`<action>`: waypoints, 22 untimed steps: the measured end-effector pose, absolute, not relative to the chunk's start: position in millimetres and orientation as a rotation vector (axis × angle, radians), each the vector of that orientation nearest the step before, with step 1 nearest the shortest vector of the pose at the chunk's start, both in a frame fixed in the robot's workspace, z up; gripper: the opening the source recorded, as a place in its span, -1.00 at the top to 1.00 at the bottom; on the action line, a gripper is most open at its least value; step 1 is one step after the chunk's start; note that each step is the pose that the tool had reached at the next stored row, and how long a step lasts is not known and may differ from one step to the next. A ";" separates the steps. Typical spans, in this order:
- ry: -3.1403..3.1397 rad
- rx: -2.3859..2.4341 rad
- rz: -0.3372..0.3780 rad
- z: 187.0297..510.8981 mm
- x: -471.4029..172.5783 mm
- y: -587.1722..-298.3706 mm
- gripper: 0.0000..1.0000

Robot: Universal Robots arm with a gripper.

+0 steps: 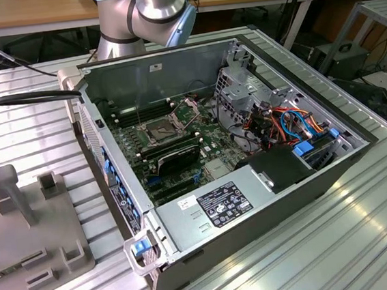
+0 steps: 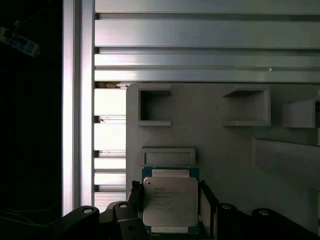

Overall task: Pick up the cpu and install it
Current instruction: 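Pick up the cpu and move it towards the insertion slot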

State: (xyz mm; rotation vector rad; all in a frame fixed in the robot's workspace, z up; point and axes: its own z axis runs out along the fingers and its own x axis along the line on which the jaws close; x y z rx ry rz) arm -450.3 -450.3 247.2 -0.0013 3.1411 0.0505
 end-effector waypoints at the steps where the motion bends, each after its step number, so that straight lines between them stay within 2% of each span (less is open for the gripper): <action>1: 3.141 -0.001 0.050 247.3 -450.3 -450.3 -0.09; 22: 3.141 -0.001 0.051 268.6 -450.3 -450.3 -0.09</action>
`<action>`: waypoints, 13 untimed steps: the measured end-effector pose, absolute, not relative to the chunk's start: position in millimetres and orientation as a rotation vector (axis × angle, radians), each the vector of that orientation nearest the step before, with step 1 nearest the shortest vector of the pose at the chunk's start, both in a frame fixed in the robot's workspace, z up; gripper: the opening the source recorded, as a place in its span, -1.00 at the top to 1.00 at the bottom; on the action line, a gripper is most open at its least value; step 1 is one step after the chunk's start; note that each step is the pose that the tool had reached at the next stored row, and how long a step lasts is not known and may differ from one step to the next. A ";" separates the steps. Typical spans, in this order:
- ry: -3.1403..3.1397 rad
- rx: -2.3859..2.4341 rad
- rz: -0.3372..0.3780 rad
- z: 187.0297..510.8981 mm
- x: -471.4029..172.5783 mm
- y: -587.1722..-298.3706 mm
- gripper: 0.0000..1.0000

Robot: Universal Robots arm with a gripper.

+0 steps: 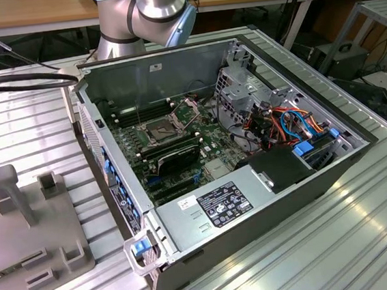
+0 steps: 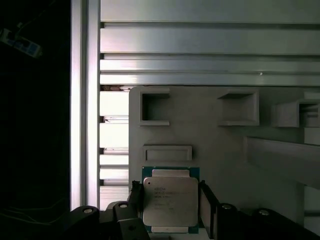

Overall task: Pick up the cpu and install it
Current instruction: 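Pick up the cpu and move it towards the insertion slot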

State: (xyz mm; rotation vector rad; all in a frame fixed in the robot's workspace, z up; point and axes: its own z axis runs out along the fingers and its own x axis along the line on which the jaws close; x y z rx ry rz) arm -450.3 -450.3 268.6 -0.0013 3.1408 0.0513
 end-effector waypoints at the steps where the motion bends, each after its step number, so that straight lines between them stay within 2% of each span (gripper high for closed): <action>1: 3.141 -0.001 0.051 268.7 -450.3 -450.3 -0.09; 13: 3.141 -0.001 0.051 273.8 -450.3 -450.3 -0.09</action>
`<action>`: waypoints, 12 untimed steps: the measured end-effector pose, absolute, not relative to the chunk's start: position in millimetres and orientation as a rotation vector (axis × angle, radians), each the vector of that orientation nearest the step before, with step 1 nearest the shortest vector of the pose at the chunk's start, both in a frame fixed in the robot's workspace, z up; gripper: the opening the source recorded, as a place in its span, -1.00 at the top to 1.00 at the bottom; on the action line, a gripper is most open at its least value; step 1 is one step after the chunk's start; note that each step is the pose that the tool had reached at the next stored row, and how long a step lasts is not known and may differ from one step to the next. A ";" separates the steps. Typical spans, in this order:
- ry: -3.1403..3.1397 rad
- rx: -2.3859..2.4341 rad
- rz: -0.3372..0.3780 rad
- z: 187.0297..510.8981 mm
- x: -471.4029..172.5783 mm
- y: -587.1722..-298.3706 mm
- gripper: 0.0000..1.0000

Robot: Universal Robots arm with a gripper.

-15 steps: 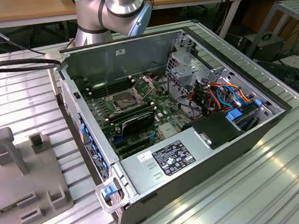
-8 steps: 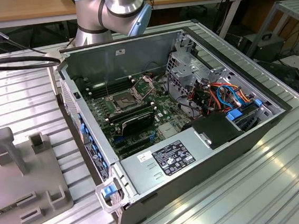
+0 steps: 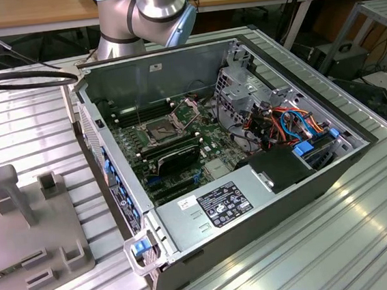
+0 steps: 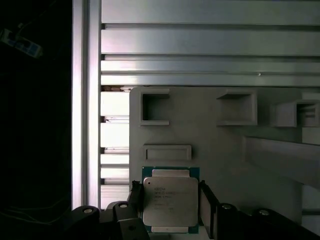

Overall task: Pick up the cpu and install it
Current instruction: 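Pick up the cpu and move it towards the insertion slot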

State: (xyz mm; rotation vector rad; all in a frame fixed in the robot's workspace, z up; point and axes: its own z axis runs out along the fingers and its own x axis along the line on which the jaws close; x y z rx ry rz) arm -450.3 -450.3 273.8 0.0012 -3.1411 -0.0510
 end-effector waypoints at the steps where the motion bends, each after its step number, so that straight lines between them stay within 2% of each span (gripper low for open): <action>1: -3.141 0.001 -0.051 275.7 -450.3 -450.3 -0.09; 12: -3.141 0.001 -0.051 293.1 -450.3 -450.2 -0.09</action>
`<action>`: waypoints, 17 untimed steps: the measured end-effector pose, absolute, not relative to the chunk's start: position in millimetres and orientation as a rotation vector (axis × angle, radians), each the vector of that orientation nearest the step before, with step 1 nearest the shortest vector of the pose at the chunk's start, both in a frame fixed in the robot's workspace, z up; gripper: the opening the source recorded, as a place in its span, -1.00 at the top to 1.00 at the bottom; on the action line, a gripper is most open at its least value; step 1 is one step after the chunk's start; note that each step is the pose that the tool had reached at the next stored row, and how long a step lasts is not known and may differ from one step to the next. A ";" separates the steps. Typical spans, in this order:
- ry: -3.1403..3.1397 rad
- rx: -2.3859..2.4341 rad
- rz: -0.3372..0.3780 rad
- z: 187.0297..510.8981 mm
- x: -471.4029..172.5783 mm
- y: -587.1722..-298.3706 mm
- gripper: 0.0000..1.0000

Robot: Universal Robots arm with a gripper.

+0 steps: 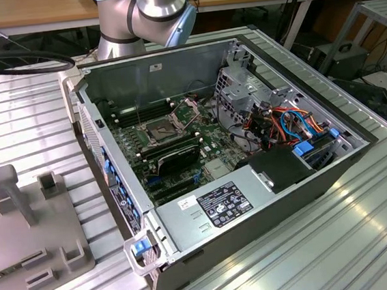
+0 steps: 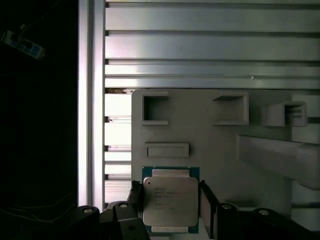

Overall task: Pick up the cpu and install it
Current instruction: 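Pick up the cpu and move it towards the insertion slot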

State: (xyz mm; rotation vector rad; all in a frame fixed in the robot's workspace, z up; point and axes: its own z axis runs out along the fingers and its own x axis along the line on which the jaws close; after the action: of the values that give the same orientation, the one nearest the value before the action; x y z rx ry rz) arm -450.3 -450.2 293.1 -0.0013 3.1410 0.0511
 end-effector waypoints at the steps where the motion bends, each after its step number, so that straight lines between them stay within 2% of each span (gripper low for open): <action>1: 3.141 -0.001 0.051 293.8 -450.3 -450.2 -0.09; 17: 3.141 -0.001 0.051 315.7 -450.3 -450.2 -0.09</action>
State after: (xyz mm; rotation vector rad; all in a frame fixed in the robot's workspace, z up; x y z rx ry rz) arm -450.3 -450.2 315.7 -0.0012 3.1411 0.0511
